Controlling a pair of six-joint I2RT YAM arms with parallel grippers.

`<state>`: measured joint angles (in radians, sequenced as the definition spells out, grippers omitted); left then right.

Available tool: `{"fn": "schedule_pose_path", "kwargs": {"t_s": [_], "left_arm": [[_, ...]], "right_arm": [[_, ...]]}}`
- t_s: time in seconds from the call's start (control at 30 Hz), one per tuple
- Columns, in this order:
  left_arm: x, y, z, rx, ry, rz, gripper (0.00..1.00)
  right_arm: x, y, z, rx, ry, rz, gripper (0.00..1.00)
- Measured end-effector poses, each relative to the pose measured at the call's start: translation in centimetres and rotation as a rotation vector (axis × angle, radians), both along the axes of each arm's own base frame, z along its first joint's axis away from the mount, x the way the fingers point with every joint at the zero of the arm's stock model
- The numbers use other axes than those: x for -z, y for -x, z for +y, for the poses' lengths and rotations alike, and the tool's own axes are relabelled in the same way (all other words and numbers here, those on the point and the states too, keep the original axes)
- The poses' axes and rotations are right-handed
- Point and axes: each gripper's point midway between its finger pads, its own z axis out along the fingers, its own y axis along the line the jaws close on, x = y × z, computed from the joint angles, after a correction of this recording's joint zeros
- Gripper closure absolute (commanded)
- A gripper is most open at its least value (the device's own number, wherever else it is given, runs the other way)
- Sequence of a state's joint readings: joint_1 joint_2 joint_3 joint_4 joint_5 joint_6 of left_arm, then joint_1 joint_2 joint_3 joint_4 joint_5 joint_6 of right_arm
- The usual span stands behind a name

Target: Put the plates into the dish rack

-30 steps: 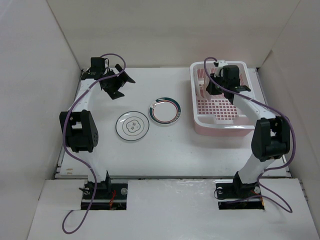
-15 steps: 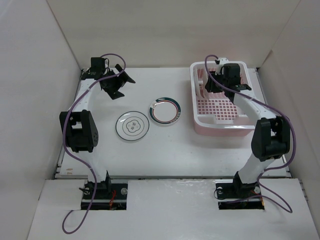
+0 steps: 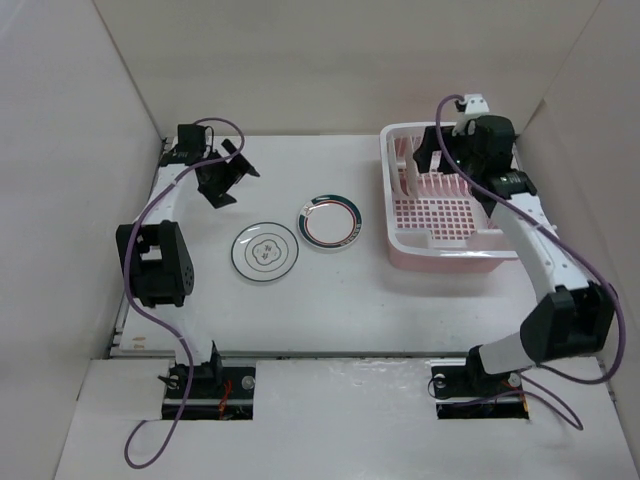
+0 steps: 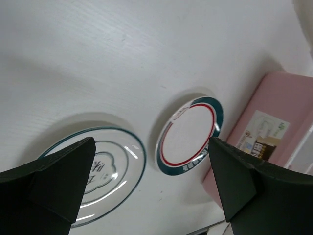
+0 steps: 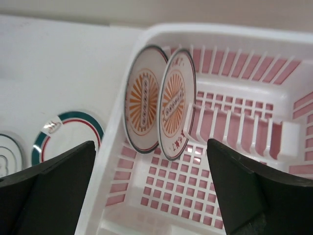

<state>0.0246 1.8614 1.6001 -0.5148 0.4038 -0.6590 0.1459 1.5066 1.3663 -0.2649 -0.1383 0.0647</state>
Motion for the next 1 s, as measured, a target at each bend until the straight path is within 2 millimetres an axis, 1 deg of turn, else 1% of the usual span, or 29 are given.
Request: {"fn": "schedule_pose_path", "kwargs": {"t_s": [0.07, 0.1, 0.17, 0.2, 0.27, 0.3, 0.4, 0.43, 0.5, 0.6, 0.63, 0.7, 0.77, 0.8, 0.83, 0.87, 0.93, 0.97, 1.0], "left_arm": [[1.3, 1.0, 1.0, -0.027, -0.034, 0.027, 0.0], [2.1, 1.8, 1.5, -0.04, -0.055, 0.046, 0.0], [3.2, 3.9, 2.4, -0.061, -0.09, 0.084, 0.0], [3.6, 4.9, 2.6, -0.066, -0.099, 0.086, 0.0], [4.3, 7.3, 2.7, -0.068, -0.099, 0.081, 0.01], [4.8, 8.6, 2.6, -0.068, -0.094, 0.084, 0.01], [6.7, 12.9, 2.1, -0.07, -0.076, 0.102, 0.03], [7.3, 14.1, 2.0, -0.073, -0.069, 0.115, 0.03], [8.2, 15.7, 1.9, -0.076, -0.064, 0.138, 0.04], [9.0, 16.9, 1.9, -0.087, -0.067, 0.14, 0.08], [9.3, 17.2, 2.0, -0.088, -0.069, 0.14, 0.08], [9.8, 17.7, 2.0, -0.095, -0.069, 0.136, 0.14], [10.6, 18.3, 2.0, -0.099, -0.072, 0.14, 0.15], [11.0, 18.5, 2.0, -0.102, -0.071, 0.145, 0.18], [11.5, 18.8, 2.0, -0.105, -0.071, 0.15, 0.24], [11.8, 19.0, 2.0, -0.109, -0.07, 0.155, 0.26], [12.3, 19.1, 2.0, -0.116, -0.065, 0.153, 0.38], [12.5, 18.9, 2.0, -0.118, -0.064, 0.145, 0.42], [12.6, 18.7, 2.0, -0.122, -0.06, 0.141, 0.42]], "right_arm": [[-3.4, 1.3, -0.1, -0.003, -0.015, -0.076, 0.0], [-4.9, 2.0, 0.0, -0.012, -0.025, -0.112, 0.0], [-7.5, 3.4, 0.5, -0.053, -0.049, -0.172, 0.0], [-8.5, 4.0, 1.0, -0.084, -0.063, -0.194, 0.0], [-9.3, 5.0, 2.4, -0.162, -0.088, -0.21, 0.0], [-9.3, 5.4, 3.3, -0.205, -0.099, -0.207, 0.0], [-8.3, 6.0, 5.8, -0.319, -0.134, -0.17, 0.0], [-7.8, 6.1, 6.6, -0.352, -0.145, -0.153, 0.0], [-7.1, 6.5, 8.3, -0.415, -0.163, -0.124, 0.0], [-6.4, 7.2, 10.1, -0.483, -0.18, -0.097, 0.0], [-6.2, 7.4, 10.7, -0.499, -0.184, -0.09, 0.0], [-6.1, 7.8, 11.7, -0.531, -0.19, -0.084, 0.0], [-6.5, 8.2, 12.6, -0.557, -0.197, -0.088, 0.0], [-6.7, 8.4, 12.9, -0.568, -0.2, -0.091, 0.0], [-7.0, 8.5, 13.3, -0.577, -0.203, -0.096, 0.0], [-7.2, 8.7, 13.6, -0.587, -0.204, -0.103, 0.0], [-7.6, 9.0, 14.2, -0.603, -0.206, -0.113, 0.0], [-7.7, 9.1, 14.5, -0.61, -0.207, -0.116, 0.0], [-7.8, 9.3, 14.7, -0.615, -0.21, -0.115, 0.0]]}}
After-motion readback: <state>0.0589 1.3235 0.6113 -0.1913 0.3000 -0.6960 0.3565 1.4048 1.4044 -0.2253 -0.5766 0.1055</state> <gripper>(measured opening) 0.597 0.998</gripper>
